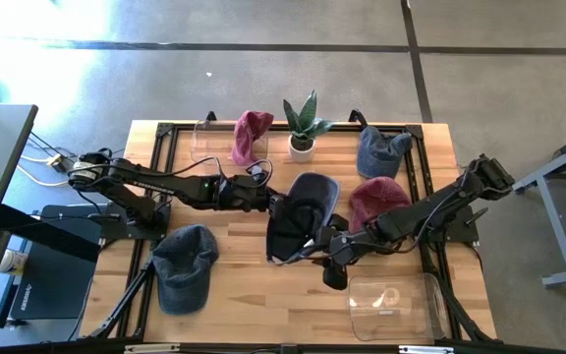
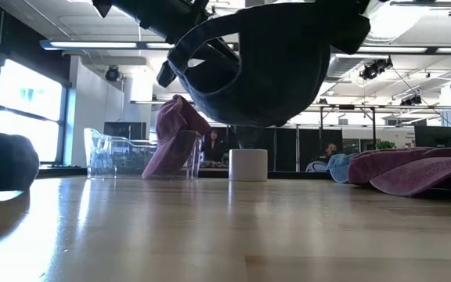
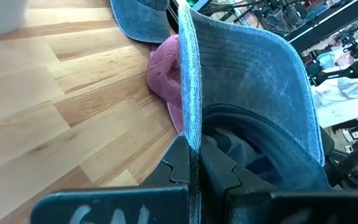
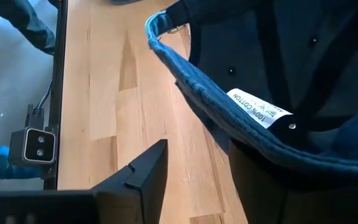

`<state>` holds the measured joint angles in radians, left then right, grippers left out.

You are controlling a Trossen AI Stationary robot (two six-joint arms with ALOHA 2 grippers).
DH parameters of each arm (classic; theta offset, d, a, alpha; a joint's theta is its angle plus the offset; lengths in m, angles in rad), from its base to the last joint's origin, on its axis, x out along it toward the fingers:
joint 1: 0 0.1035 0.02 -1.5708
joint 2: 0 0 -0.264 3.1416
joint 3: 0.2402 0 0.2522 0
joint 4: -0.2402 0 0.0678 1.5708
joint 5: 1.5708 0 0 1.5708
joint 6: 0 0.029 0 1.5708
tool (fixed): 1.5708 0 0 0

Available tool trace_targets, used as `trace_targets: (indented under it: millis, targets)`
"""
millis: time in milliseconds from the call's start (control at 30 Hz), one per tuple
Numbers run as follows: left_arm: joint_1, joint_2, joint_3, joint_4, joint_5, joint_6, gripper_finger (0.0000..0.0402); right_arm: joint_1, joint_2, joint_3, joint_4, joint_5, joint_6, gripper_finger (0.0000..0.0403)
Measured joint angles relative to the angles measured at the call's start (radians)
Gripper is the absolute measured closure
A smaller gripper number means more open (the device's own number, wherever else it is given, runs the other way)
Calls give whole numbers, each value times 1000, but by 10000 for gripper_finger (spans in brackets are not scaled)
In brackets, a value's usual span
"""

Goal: Pick & Place hat
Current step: Put the middle blue cap into the bottom transparent bin

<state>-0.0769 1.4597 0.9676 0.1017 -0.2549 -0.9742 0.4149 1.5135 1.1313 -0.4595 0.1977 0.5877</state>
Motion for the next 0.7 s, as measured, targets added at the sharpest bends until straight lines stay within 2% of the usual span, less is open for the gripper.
trace_targets:
  millis: [200, 500, 700]
  targets:
    - [-2, 0, 0, 1, -40, -78, 401, -1, 0, 0, -1, -20, -6, 228]
    - [-3, 40, -2, 4, -87, -168, 401, 4, -5, 1, -60, -174, 64, 230]
    - [-2, 103, -1, 21, -40, -212, 376, 32, -5, 1, -61, -181, 98, 237]
